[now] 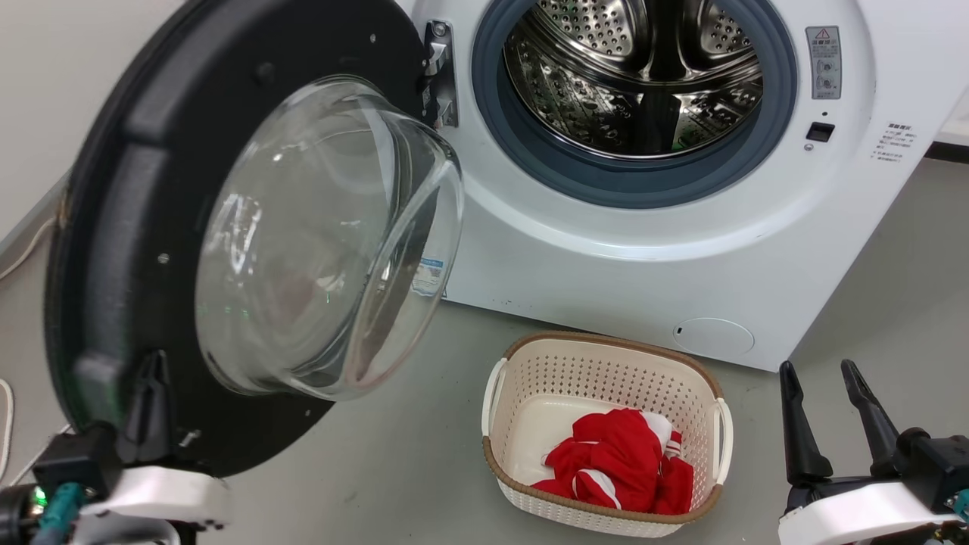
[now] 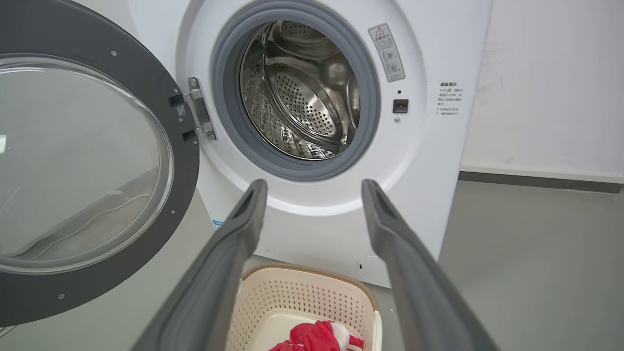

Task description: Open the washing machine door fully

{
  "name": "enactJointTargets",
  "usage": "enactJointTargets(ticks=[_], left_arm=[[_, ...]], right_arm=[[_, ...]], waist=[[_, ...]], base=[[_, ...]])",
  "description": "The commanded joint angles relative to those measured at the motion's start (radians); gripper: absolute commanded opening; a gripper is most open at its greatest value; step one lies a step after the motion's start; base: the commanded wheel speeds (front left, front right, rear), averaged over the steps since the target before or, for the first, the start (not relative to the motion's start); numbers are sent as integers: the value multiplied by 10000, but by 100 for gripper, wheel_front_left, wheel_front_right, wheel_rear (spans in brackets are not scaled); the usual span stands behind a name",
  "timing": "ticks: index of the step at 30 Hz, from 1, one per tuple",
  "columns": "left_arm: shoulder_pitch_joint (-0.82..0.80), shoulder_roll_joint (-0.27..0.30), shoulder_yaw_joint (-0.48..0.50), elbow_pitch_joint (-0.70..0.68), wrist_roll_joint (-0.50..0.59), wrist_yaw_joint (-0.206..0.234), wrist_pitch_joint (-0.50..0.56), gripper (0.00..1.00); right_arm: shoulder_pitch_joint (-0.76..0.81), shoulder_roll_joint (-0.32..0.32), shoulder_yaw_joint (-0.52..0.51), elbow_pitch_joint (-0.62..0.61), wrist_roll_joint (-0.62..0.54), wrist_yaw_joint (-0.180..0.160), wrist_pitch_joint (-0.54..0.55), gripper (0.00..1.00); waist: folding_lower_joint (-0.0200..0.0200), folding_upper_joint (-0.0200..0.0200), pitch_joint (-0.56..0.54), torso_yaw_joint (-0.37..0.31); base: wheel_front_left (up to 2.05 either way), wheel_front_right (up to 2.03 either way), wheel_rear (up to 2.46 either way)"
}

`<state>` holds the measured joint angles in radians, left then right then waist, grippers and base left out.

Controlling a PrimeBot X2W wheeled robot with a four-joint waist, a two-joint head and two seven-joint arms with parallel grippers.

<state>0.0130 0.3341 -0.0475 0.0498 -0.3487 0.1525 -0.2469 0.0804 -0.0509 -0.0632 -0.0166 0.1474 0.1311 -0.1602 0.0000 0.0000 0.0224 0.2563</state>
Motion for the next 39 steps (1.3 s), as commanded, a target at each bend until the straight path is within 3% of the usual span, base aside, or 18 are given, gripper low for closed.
enactJointTargets(ticks=[1,17,22,31,38,39], left_arm=[[-247,156,221,188,-66,8,-60,0],[-2236,1211,1528,3065,-298,-515,-184,0],[-2504,1207,1802,3585,-104,-829,-179,0],[-947,235,2295,2093,471,-865,-183,0],[507,-893,1939,428,1016,-911,-184,0],[647,-1045,1842,257,1092,-959,-184,22]], right_arm=[[-168,14,-4,-40,-41,-7,-2,100],[-283,14,-20,-146,-109,-7,134,100],[-261,15,11,-120,-111,-7,134,100],[-39,15,41,46,51,-7,34,100],[-7,15,100,153,113,-7,-15,100],[-20,15,97,173,104,-7,-24,100]], waist=[[0,0,42,-30],[0,0,237,-74],[0,0,179,-126],[0,0,-192,-372],[0,0,-352,-597],[0,0,-367,-635]], base=[[0,0,0],[0,0,0],[0,0,0],[0,0,0],[0,0,0],[0,0,0]])
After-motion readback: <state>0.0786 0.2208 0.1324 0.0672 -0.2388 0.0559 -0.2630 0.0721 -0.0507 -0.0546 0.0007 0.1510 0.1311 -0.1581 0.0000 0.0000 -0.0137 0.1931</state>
